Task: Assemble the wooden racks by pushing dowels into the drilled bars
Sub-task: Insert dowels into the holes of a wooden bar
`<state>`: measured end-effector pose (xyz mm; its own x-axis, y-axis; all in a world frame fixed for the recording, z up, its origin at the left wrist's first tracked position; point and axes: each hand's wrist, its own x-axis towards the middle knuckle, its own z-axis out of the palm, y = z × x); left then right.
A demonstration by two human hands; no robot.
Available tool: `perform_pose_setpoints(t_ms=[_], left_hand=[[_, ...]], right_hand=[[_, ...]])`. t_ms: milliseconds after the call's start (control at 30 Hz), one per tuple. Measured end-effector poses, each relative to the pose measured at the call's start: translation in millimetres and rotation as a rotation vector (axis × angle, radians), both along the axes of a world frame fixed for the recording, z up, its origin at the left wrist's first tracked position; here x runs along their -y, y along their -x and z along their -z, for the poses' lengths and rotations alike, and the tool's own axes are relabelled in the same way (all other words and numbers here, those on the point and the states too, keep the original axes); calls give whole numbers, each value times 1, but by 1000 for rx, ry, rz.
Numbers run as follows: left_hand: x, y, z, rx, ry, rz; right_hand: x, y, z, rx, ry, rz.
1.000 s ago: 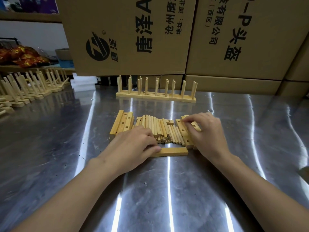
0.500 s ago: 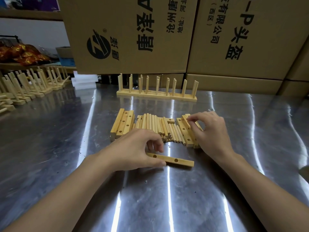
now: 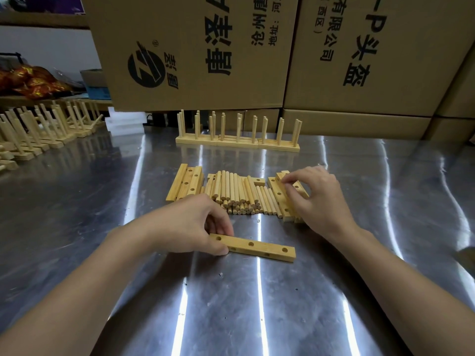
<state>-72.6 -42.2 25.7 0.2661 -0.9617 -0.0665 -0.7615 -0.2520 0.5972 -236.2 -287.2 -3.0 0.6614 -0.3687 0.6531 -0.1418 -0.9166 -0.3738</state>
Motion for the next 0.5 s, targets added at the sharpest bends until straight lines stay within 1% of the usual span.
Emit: perform_pose_setpoints(t_ms=[133,300,400,500], left_hand=[[3,3,2,39,52,-48],[3,4,1,39,39,-55],[2,5,0,47,26,-57],[1,5,-1,54,18,-53]], right_hand=[[4,2,0,-185,41,-124],[12,6,-1,-395,133,-167],[18,9,-4,-458,142,-158],[15,8,-4,-461,112,-161]])
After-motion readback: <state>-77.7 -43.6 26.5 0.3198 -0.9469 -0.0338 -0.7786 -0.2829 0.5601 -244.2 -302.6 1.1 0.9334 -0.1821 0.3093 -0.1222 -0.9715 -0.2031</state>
